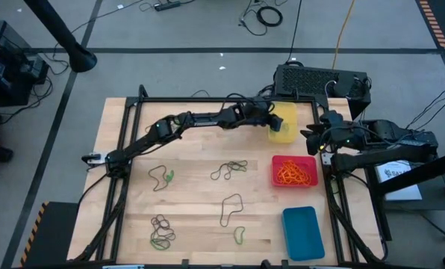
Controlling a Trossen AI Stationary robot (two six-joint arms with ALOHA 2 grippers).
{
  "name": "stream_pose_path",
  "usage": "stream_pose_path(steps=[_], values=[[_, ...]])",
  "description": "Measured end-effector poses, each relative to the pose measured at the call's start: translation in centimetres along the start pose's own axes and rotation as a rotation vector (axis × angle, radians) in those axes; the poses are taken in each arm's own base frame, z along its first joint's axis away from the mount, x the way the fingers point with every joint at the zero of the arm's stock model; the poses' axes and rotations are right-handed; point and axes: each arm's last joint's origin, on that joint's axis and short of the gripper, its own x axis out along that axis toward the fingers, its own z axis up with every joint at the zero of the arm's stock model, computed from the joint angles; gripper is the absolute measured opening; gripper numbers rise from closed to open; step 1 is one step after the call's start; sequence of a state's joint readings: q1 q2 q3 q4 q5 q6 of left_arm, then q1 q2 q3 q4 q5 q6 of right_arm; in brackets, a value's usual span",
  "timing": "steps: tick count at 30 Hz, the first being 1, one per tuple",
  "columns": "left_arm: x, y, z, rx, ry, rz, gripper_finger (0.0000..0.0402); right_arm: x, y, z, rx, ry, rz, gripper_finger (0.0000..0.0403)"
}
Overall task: Sort rubber bands into baskets
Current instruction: Put the green rubber band into the yellow bin
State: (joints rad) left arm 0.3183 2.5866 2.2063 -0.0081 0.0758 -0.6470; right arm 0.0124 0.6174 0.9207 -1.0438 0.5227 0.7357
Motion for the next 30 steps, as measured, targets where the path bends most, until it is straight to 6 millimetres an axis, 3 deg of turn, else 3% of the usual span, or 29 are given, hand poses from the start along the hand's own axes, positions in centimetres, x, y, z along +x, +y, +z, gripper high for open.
stream_pose_path(steps=[6,11,16,22,28,30], values=[[-0.1,0.1,-0.2,-0.005,0.068,-0.038,0.0182,0.0,0.1,0.0,0.012,0.015,0.021,0.0169],[-0.7,-0.4,1.4,-0.060,0.150,-0.165,0.0182,0.0,0.3,-0.1,0.039,0.059,0.075,0.0169],[-1.9,-1.6,2.9,-0.039,0.243,-0.174,0.0180,-0.1,0.5,-0.3,0.031,0.125,0.146,0.0169],[-7.0,-5.6,3.8,0.159,0.392,-0.105,0.0163,-0.2,1.2,0.1,0.005,0.136,0.288,0.0169],[-15.4,-10.7,4.0,0.362,0.578,0.088,0.0153,0.0,2.9,0.8,-0.075,0.104,0.450,0.0169],[-18.6,-12.6,3.3,0.430,0.634,0.207,0.0152,0.4,3.6,0.9,-0.105,0.092,0.474,0.0169]])
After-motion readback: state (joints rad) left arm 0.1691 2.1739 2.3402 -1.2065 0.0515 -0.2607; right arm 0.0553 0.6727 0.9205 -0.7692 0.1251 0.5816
